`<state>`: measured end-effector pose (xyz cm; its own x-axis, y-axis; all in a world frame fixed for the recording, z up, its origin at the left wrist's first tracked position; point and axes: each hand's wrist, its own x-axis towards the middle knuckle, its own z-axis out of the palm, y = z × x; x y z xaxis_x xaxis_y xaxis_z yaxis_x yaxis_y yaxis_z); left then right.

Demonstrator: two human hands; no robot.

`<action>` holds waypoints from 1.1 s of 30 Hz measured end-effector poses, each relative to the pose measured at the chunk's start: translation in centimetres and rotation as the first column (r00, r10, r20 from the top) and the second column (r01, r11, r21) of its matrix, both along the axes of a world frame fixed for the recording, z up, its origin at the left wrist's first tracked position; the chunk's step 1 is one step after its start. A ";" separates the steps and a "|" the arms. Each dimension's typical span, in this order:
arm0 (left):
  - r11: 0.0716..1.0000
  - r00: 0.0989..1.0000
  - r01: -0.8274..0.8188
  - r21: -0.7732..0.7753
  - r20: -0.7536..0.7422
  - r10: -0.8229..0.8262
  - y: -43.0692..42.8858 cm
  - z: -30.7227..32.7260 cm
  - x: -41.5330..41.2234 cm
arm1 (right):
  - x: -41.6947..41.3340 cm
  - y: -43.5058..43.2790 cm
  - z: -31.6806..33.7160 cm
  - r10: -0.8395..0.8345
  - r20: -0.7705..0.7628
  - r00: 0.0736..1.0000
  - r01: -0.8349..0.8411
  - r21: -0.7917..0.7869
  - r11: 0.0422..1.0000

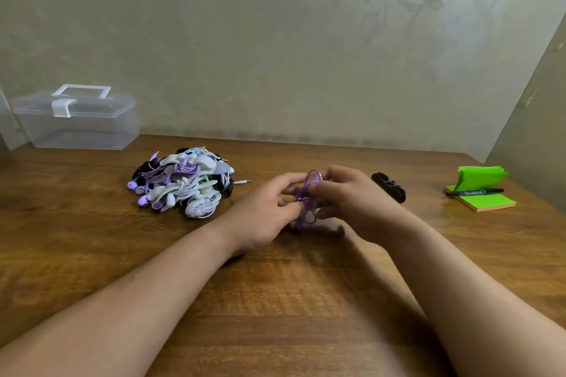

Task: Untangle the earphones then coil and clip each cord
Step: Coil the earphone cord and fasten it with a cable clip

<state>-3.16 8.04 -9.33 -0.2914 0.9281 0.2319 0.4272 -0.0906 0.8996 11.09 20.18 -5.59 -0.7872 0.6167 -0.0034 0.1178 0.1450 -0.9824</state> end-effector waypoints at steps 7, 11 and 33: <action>0.994 0.987 -0.101 -0.035 0.120 0.104 -0.3 0.4 -0.3 | 0.6 1.4 -1.6 -0.047 -0.087 0.995 0.038 -0.106 0.994; 0.996 0.937 -0.087 -0.009 0.338 0.085 -0.4 0.9 -0.2 | 0.9 2.5 -1.5 -0.113 -0.083 0.990 0.115 0.017 0.993; 0.885 0.880 -0.463 -0.043 -0.144 0.453 -0.2 0.3 -0.3 | 3.1 2.1 1.4 -0.040 -0.141 0.989 0.095 0.406 0.909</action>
